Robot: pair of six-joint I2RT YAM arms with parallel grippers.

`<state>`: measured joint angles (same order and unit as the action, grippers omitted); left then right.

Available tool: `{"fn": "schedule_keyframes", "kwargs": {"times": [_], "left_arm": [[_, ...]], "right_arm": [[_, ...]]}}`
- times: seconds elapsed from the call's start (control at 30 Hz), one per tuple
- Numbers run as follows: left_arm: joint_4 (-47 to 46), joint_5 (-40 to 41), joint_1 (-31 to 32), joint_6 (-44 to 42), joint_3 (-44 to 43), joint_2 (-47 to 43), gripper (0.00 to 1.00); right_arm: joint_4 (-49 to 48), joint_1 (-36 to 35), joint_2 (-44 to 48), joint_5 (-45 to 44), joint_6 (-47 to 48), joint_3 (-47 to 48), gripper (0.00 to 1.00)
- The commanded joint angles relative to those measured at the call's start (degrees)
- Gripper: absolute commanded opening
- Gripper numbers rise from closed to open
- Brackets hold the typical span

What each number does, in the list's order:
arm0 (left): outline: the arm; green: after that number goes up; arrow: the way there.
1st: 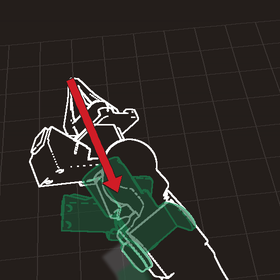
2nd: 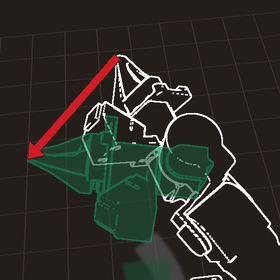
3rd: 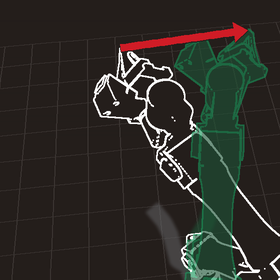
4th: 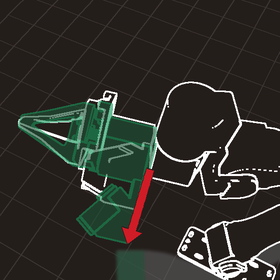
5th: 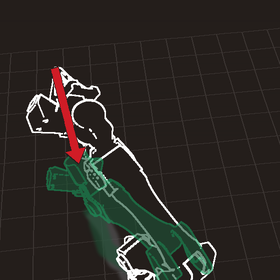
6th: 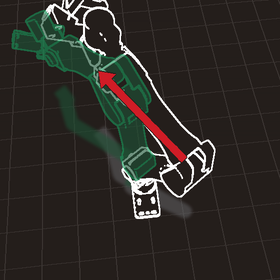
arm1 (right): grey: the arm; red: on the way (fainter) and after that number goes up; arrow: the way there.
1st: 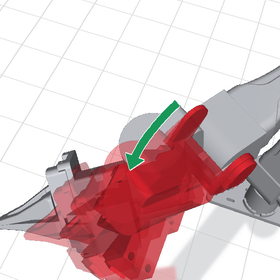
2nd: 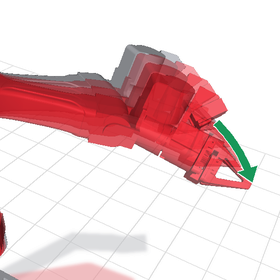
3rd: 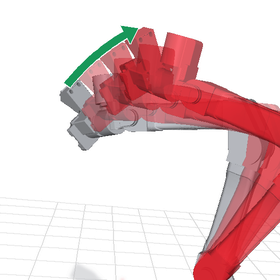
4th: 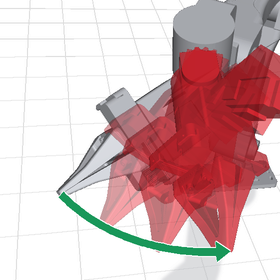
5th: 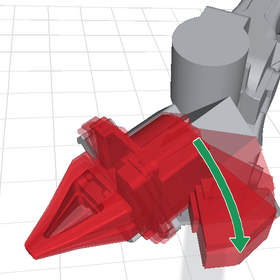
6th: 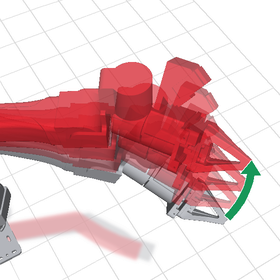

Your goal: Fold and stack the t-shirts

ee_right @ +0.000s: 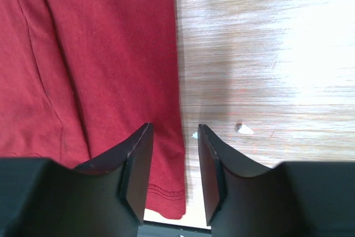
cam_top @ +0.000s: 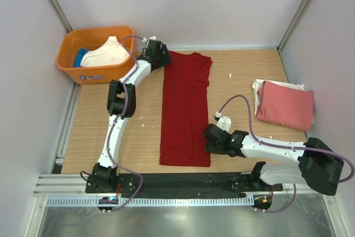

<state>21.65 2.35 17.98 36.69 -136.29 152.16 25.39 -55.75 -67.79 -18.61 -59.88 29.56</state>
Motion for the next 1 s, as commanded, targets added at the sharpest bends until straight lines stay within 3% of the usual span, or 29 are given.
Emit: {"fn": "schedule_keyframes", "kwargs": {"times": [0.0,0.1,0.27,0.4,0.47,0.77,0.97], "left_arm": [[-6.3,-2.0,-0.9,-1.8,11.6,-9.3,0.73],[-7.6,-4.7,-0.6,-2.8,26.2,-22.6,0.80],[-8.7,-3.7,3.2,-4.2,52.0,-45.1,0.79],[-7.9,2.6,11.4,-3.9,74.3,-64.5,0.79],[-6.7,2.2,15.8,-1.3,82.5,-68.7,0.79],[-1.7,2.0,25.9,9.1,104.4,-91.8,0.76],[3.0,0.6,29.0,14.5,110.3,-101.1,0.72]], "right_arm": [[1.5,0.3,1.2,-0.3,4.6,2.2,0.44],[1.6,0.3,3.4,0.3,5.6,2.0,0.47],[1.9,0.2,8.5,4.9,4.6,-1.8,0.47],[4.0,-0.2,15.0,8.0,4.7,-4.3,0.48],[5.4,-0.5,17.2,8.7,4.6,-4.6,0.48],[9.2,-1.6,16.6,11.8,1.5,-4.3,0.43],[7.9,-5.2,12.5,11.1,-0.7,-3.5,0.39]]}}
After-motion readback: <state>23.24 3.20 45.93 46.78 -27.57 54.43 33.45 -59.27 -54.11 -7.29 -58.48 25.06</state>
